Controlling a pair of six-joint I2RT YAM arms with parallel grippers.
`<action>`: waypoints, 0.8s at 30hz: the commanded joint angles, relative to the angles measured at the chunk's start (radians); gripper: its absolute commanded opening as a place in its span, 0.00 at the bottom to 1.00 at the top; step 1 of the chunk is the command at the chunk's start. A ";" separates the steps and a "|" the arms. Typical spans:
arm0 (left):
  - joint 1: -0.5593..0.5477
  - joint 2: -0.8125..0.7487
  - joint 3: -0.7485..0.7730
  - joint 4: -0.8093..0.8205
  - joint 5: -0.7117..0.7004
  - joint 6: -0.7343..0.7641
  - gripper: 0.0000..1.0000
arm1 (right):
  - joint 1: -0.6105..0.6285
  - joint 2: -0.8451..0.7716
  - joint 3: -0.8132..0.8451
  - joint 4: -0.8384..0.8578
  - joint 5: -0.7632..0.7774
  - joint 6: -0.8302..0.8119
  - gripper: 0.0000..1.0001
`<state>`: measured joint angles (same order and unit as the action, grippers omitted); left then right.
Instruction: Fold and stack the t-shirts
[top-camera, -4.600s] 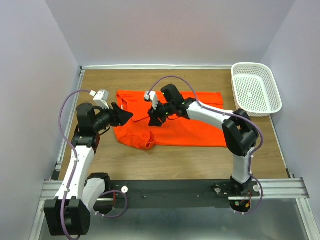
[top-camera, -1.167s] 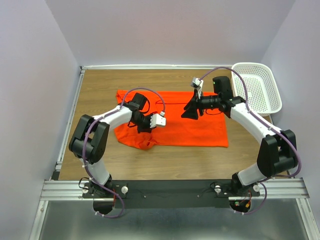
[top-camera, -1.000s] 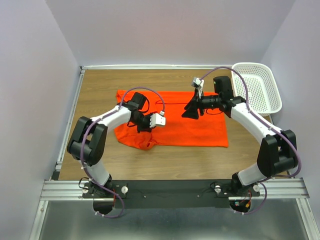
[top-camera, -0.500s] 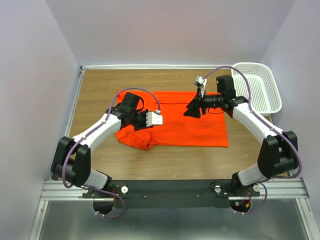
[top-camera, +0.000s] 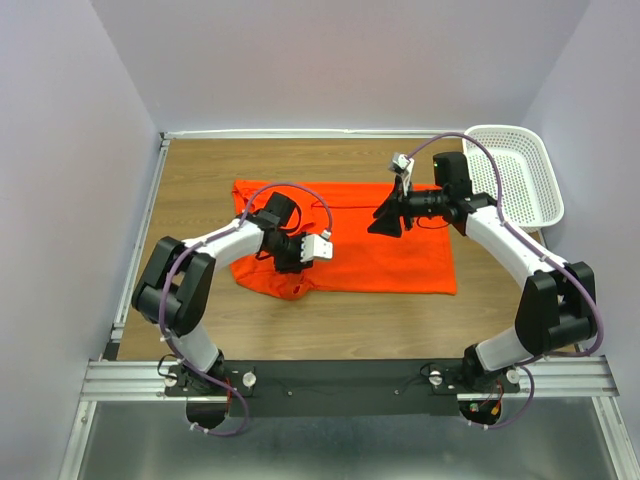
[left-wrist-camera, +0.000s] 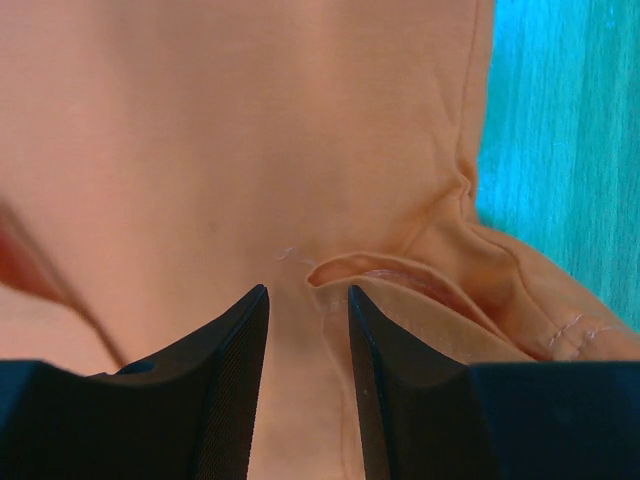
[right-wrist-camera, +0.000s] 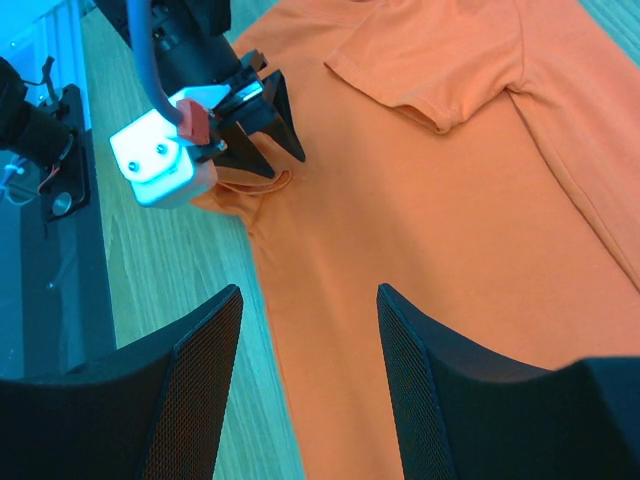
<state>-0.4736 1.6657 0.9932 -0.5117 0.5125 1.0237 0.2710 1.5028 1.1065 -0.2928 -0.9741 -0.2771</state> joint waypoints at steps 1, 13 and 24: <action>-0.010 0.023 0.027 -0.019 0.012 0.018 0.46 | -0.010 -0.024 -0.013 -0.020 -0.035 0.010 0.64; -0.016 0.085 0.036 -0.034 0.055 0.021 0.34 | -0.013 -0.024 -0.011 -0.020 -0.038 0.013 0.64; -0.016 -0.030 0.067 -0.070 0.023 -0.004 0.00 | -0.015 -0.021 -0.011 -0.022 -0.041 0.012 0.64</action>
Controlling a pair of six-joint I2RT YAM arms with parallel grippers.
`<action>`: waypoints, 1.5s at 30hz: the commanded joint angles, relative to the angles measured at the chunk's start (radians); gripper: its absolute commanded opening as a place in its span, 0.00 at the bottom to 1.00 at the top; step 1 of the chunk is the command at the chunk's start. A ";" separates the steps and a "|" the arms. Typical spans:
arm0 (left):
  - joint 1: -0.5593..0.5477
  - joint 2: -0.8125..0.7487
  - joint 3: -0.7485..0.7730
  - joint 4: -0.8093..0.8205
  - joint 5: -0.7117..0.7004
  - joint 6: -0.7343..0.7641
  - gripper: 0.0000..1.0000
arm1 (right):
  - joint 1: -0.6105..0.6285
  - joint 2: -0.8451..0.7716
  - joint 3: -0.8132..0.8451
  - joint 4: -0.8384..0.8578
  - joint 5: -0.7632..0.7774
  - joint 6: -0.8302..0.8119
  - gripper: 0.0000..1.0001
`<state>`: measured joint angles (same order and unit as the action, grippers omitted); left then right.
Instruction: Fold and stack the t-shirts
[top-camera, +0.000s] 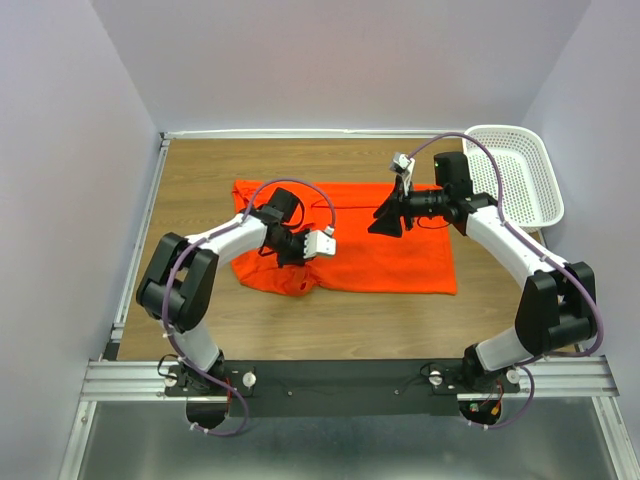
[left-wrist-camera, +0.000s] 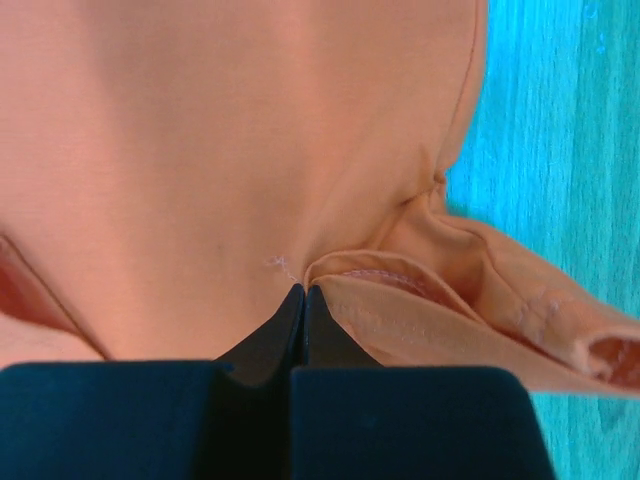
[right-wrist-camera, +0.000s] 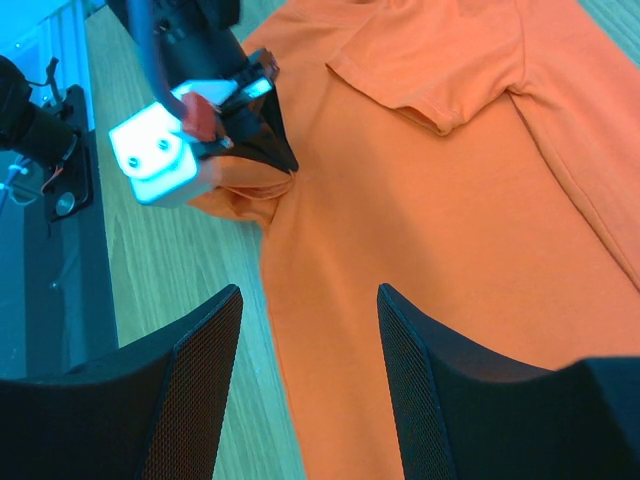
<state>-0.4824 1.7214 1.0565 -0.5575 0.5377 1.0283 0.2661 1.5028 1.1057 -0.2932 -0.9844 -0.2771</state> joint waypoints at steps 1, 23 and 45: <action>-0.008 -0.106 -0.009 -0.010 -0.007 -0.014 0.00 | -0.011 -0.019 -0.012 -0.021 -0.030 0.013 0.64; -0.018 -0.181 -0.092 0.073 -0.061 -0.072 0.48 | -0.013 -0.016 -0.012 -0.021 -0.039 0.015 0.64; -0.024 -0.235 -0.125 0.130 -0.064 -0.097 0.49 | -0.013 -0.006 -0.009 -0.026 -0.043 0.018 0.64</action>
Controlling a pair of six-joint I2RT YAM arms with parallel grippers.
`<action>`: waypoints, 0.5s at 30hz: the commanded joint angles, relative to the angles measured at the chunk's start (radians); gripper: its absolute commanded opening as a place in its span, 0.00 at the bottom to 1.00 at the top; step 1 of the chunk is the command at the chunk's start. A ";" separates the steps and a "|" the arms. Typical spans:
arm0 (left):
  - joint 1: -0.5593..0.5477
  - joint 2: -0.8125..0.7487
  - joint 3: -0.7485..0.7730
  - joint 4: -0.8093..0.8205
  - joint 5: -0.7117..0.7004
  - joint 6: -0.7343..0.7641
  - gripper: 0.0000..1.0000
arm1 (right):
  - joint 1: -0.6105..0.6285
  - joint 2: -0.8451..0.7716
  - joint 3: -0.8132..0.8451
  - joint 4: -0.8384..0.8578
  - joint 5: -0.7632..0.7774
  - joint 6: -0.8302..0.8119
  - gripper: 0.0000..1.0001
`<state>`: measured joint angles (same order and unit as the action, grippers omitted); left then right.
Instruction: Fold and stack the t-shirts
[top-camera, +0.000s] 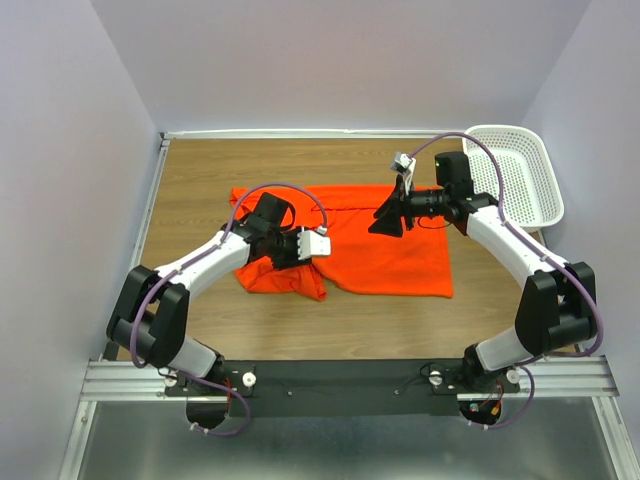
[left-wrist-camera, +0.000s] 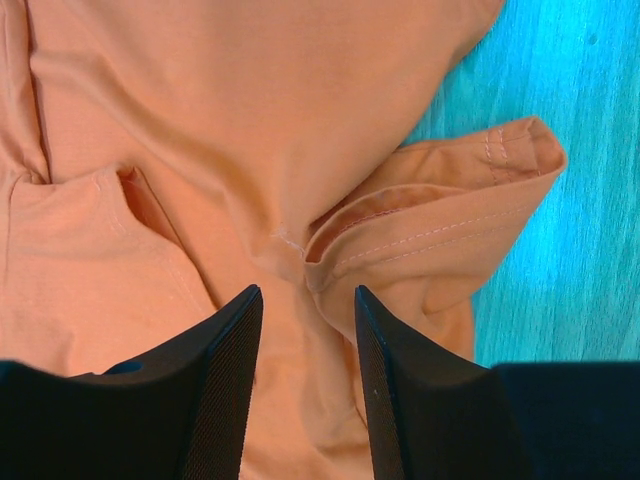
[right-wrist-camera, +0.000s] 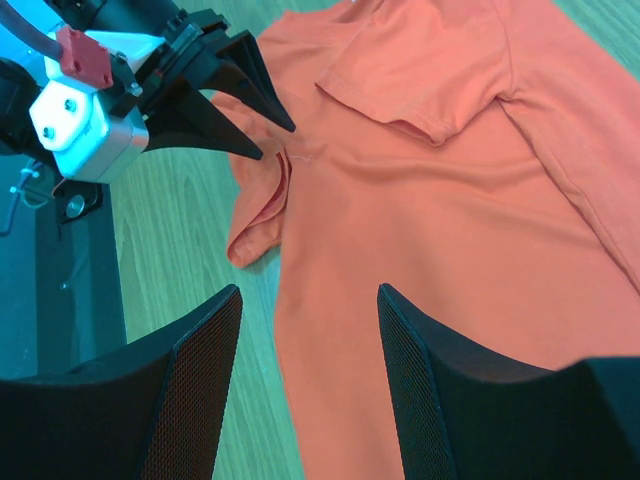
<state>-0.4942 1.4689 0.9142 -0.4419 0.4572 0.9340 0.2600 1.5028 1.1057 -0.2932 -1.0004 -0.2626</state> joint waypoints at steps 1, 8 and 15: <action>-0.014 0.027 0.020 0.012 0.021 -0.003 0.48 | -0.007 -0.006 -0.009 -0.026 -0.027 0.003 0.64; -0.026 0.057 0.026 0.012 0.029 -0.001 0.45 | -0.007 -0.003 -0.009 -0.027 -0.027 0.002 0.64; -0.026 0.048 0.028 0.019 0.023 0.000 0.45 | -0.008 0.004 -0.007 -0.031 -0.027 0.002 0.64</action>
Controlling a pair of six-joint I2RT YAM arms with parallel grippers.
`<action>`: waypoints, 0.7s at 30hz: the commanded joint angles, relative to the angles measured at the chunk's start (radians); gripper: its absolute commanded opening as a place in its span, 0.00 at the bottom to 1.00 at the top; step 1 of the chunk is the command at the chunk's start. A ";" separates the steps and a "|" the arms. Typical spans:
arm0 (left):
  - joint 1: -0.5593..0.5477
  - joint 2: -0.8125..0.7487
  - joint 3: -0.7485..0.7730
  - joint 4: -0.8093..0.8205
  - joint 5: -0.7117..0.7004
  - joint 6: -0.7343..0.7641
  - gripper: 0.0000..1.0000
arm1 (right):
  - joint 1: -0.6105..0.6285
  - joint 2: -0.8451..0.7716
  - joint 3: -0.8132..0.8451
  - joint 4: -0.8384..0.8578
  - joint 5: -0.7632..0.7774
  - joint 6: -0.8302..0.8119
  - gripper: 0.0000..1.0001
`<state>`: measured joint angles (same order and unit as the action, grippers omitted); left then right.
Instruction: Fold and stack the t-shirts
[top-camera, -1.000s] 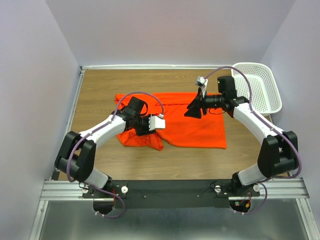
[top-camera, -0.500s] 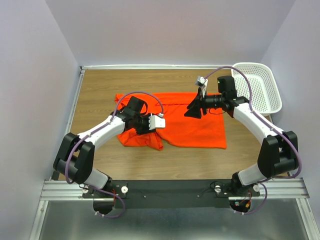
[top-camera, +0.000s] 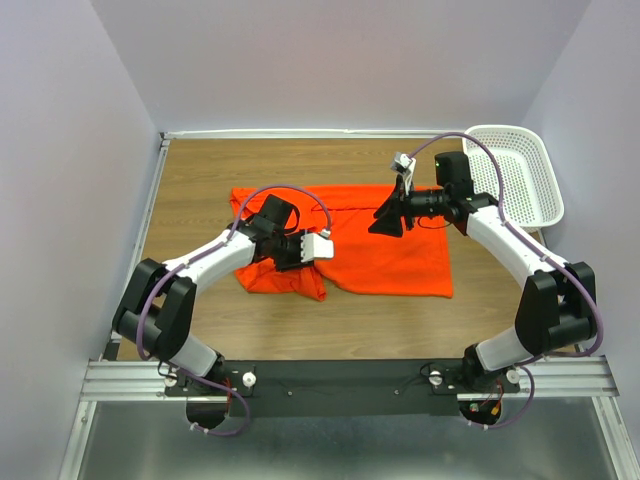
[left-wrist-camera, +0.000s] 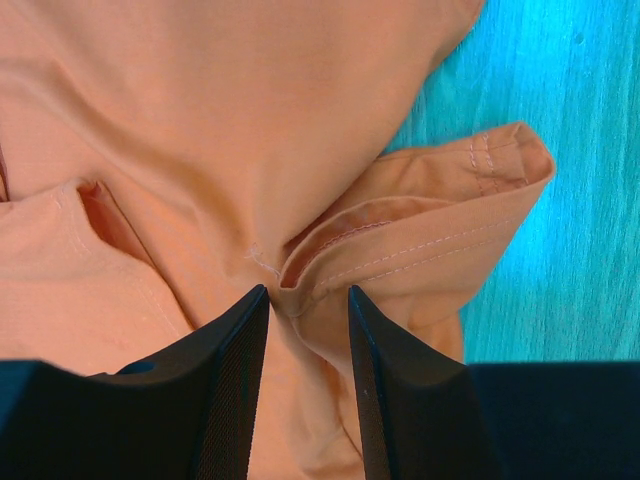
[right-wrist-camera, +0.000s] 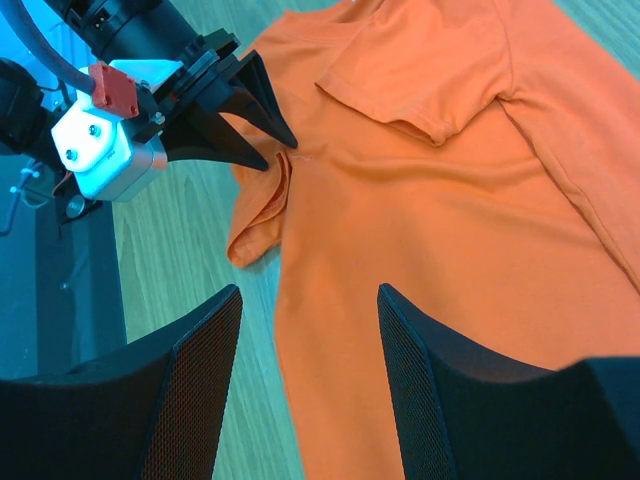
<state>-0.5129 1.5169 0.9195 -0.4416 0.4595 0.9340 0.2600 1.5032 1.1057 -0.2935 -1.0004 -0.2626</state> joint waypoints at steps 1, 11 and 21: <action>-0.007 -0.003 0.024 0.017 0.018 0.000 0.45 | -0.008 0.005 -0.009 -0.032 -0.027 0.000 0.64; -0.007 -0.029 0.030 0.017 0.021 -0.003 0.44 | -0.007 0.012 -0.006 -0.036 -0.033 0.000 0.65; -0.009 -0.061 0.030 0.020 0.027 -0.008 0.44 | -0.008 0.017 -0.003 -0.044 -0.035 -0.003 0.65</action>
<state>-0.5129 1.4845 0.9253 -0.4347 0.4599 0.9337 0.2596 1.5074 1.1057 -0.3092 -1.0088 -0.2626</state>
